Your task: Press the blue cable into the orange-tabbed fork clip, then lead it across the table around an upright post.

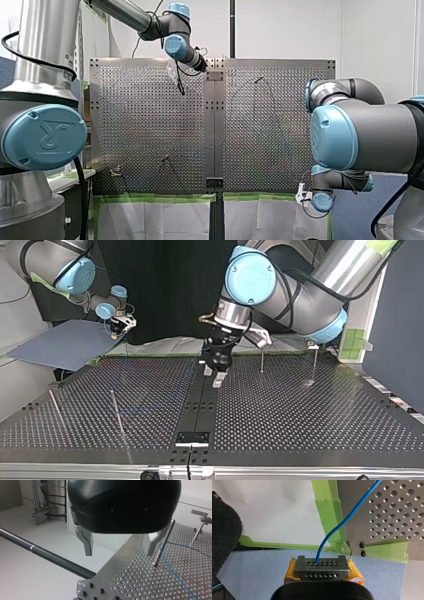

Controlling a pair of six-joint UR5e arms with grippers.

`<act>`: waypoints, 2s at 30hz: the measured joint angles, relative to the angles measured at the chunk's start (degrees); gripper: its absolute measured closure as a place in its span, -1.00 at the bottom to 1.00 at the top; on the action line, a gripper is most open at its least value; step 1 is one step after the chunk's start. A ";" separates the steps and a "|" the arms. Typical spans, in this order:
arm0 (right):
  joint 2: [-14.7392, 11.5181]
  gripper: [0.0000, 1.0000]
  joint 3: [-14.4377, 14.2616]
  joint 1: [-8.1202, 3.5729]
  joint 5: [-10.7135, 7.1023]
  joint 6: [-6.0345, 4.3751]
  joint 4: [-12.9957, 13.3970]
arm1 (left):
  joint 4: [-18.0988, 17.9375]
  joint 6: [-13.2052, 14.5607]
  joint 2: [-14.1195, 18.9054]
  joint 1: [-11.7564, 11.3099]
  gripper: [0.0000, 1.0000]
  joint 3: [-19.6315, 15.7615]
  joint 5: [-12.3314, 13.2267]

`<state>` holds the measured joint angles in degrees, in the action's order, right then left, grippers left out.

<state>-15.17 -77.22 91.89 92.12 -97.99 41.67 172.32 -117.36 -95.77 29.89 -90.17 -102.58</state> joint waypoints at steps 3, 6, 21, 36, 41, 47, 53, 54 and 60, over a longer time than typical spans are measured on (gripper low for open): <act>0.00 1.00 0.00 0.00 0.00 0.01 0.00 | -1.40 0.01 -0.03 -0.15 -1.00 -1.40 0.04; 0.00 1.00 0.00 0.00 0.00 0.04 0.00 | -2.89 0.02 -0.04 -0.30 -1.00 -2.90 0.04; 0.00 1.00 0.00 0.01 -0.11 0.10 0.00 | -10.56 0.00 -0.06 -1.16 -1.00 -10.56 0.11; 0.00 1.00 0.00 0.06 -0.51 0.07 0.00 | -18.15 0.16 -0.13 -1.85 -1.00 -18.15 -0.01; 0.00 1.00 0.01 0.15 -0.67 0.07 0.00 | -20.48 0.20 -0.14 -2.09 -1.00 -20.49 0.07; 0.00 1.00 0.01 0.23 -0.70 0.07 0.00 | -23.27 0.27 -0.20 -2.24 -1.00 -23.26 0.14; 0.00 1.00 0.00 0.26 -0.70 0.03 0.00 | -26.30 0.32 -0.22 -2.33 -1.00 -26.30 0.15; 0.00 1.00 0.01 0.26 -0.70 0.01 0.00 | -26.77 0.35 -0.22 -2.35 -1.00 -26.76 0.15; 0.00 1.00 0.00 0.28 -0.70 -0.02 0.00 | -29.66 0.59 -0.60 -2.46 -1.00 -29.67 0.20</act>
<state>-15.17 -77.22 92.17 91.41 -98.01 41.67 142.66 -116.78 -96.37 27.43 -119.84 -102.38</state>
